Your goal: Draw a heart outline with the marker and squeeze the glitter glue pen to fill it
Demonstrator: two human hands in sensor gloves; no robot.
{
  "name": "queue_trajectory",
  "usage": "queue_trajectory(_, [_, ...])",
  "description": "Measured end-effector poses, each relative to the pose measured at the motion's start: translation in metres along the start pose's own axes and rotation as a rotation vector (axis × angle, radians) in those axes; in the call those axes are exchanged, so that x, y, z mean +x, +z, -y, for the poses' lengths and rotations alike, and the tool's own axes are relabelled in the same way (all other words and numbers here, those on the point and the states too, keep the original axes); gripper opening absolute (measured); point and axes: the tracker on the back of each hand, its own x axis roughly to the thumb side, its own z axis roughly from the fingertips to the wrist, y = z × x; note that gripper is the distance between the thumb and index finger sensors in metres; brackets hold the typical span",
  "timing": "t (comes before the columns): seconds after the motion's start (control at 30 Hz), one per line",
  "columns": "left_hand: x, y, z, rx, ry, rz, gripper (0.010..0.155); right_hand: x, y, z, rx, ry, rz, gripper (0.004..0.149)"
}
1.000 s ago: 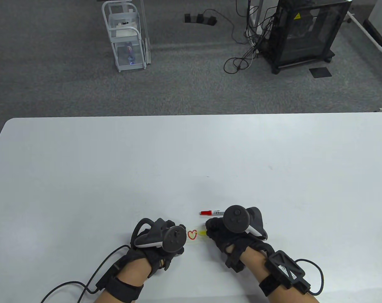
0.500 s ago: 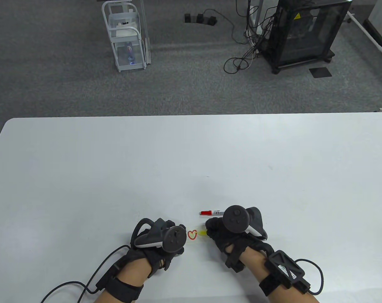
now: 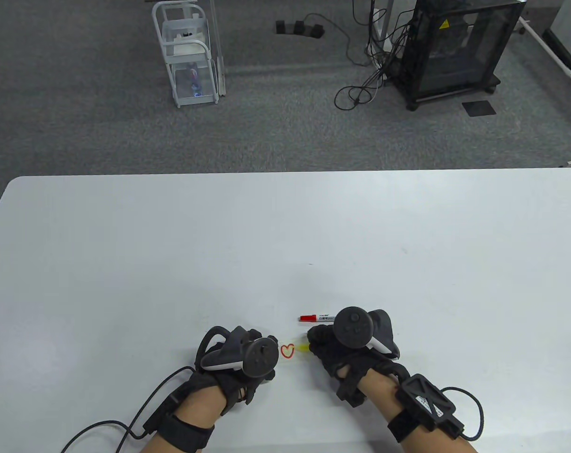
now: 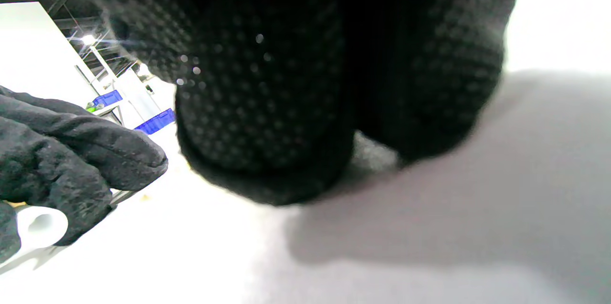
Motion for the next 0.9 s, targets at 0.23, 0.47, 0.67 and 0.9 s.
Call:
queue_trajectory(0.23, [-0.0001, 0.0001, 0.0000, 0.000, 0.000, 0.000, 0.047, -0.0003, -0.0001, 0.0003, 0.004, -0.003, -0.005, 0.044])
queue_trajectory(0.47, [-0.0001, 0.0001, 0.0000, 0.000, 0.000, 0.000, 0.046, -0.0008, -0.0001, 0.0009, 0.009, -0.008, -0.004, 0.043])
queue_trajectory(0.67, [0.0000, 0.0002, -0.0001, 0.000, -0.001, 0.000, 0.046, -0.0013, -0.0001, 0.0012, 0.009, -0.011, -0.003, 0.043])
queue_trajectory(0.9, [0.0004, 0.0001, -0.0001, -0.001, -0.002, -0.001, 0.046, -0.0018, -0.0003, 0.0017, 0.012, -0.016, -0.006, 0.043])
